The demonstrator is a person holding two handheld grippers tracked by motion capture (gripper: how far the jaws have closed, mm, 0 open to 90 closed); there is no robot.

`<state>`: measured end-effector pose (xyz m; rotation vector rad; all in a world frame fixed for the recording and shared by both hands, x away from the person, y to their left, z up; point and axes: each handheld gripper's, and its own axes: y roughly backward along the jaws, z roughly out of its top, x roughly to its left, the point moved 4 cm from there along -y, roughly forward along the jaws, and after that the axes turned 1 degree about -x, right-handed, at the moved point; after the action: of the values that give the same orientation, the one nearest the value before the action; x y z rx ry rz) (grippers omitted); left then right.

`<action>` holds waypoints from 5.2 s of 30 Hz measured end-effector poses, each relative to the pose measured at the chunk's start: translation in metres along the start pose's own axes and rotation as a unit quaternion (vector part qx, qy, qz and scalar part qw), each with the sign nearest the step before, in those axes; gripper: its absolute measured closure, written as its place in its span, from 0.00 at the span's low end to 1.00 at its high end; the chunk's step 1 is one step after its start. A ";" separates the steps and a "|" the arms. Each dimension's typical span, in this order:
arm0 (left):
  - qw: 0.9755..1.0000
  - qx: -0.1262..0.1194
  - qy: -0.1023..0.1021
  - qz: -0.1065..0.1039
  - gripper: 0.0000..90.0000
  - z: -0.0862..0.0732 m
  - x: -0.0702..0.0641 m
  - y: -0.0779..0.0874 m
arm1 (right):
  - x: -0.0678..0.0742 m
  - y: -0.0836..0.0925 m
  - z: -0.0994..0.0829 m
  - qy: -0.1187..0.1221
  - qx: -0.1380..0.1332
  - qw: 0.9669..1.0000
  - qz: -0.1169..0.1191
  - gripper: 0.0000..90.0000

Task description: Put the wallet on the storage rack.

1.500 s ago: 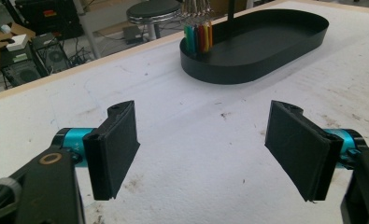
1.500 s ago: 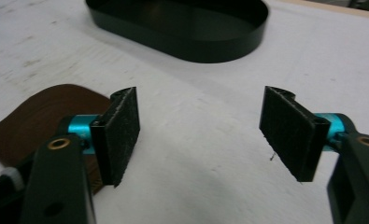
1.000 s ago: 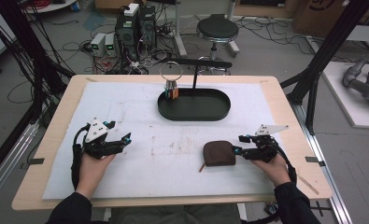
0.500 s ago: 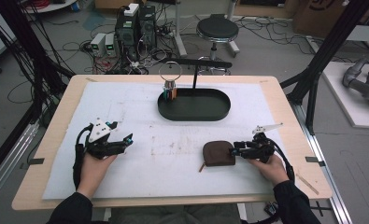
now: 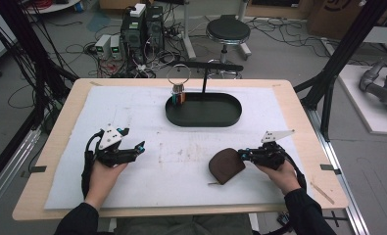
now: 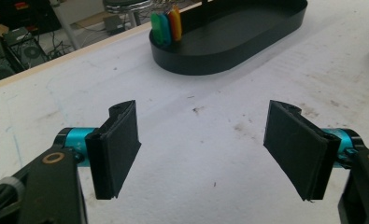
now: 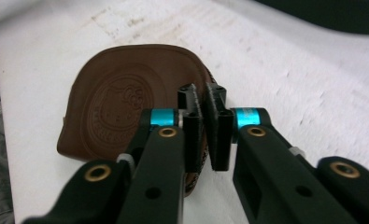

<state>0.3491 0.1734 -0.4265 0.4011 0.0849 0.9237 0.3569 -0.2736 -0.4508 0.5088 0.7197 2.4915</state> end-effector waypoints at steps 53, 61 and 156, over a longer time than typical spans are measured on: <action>0.902 0.090 0.025 -0.421 0.60 0.029 -0.177 -0.120 | 0.026 0.037 0.003 0.141 -0.068 0.986 0.058 1.00; 0.913 0.059 -0.018 -0.403 0.72 0.039 -0.173 -0.109 | 0.025 0.036 0.002 0.142 -0.062 0.986 0.068 0.88; 0.987 -0.071 -0.015 -0.143 0.26 0.011 -0.040 0.030 | -0.004 -0.089 0.138 0.068 -0.144 0.985 -0.066 0.75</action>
<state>0.3048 0.1549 -0.4090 0.2607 0.0473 0.6348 0.4564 -0.1559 -0.3939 0.1825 0.4163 2.4646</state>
